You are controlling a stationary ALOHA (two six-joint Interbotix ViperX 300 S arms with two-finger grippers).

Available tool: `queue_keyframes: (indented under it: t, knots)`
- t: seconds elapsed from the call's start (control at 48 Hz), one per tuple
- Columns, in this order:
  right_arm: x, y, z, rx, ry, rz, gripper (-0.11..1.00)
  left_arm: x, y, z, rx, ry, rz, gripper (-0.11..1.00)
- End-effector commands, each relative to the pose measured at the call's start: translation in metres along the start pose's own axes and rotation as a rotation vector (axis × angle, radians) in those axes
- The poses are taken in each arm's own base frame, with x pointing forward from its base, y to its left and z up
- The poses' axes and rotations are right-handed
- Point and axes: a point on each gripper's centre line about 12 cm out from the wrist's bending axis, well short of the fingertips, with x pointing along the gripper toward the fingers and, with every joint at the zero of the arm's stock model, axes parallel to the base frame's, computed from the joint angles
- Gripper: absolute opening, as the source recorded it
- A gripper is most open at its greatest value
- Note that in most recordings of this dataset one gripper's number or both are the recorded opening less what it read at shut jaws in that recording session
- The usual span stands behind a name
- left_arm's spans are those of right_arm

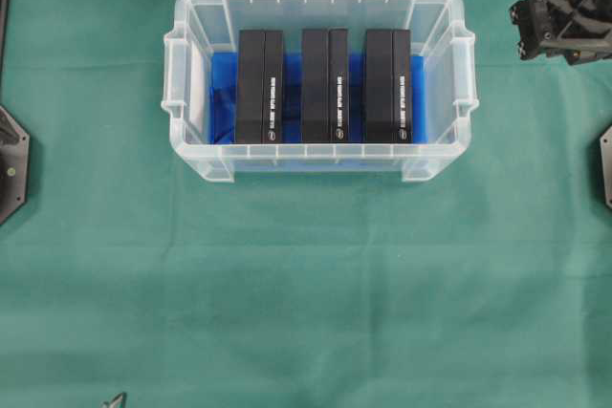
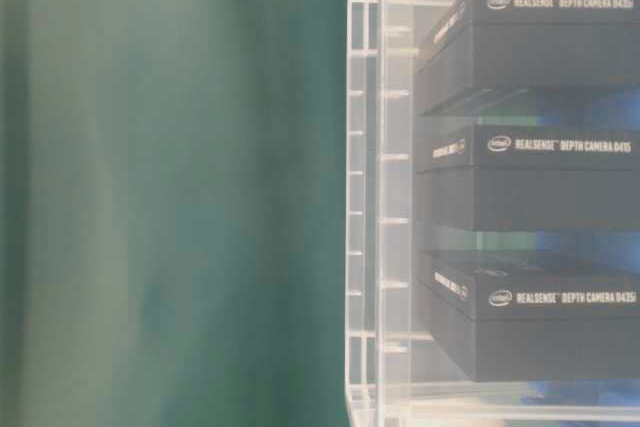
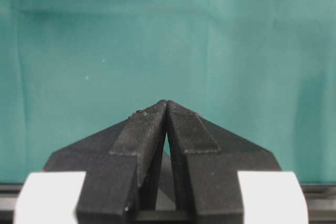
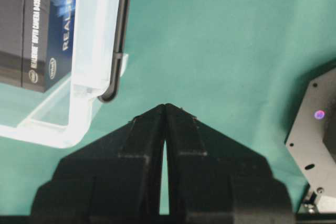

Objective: Take the box out of the case with the right arm.
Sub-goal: 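Raise the right gripper and move it toward the case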

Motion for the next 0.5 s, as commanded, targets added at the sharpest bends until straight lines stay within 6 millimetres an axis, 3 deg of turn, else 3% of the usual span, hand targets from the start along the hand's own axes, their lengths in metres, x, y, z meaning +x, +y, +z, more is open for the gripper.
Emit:
queue_keyframes:
  t: [0.0,0.479]
  knots:
    - [-0.0085,0.0014,0.0012,0.004,-0.006,0.033,0.03,-0.0069,-0.0013,0.0044,0.001,-0.022,-0.006,0.02]
    - [-0.0076,0.0002,0.0002,0.009,-0.001,0.031,0.02,-0.0074,-0.0012,0.0042,0.002,-0.024,-0.006,0.02]
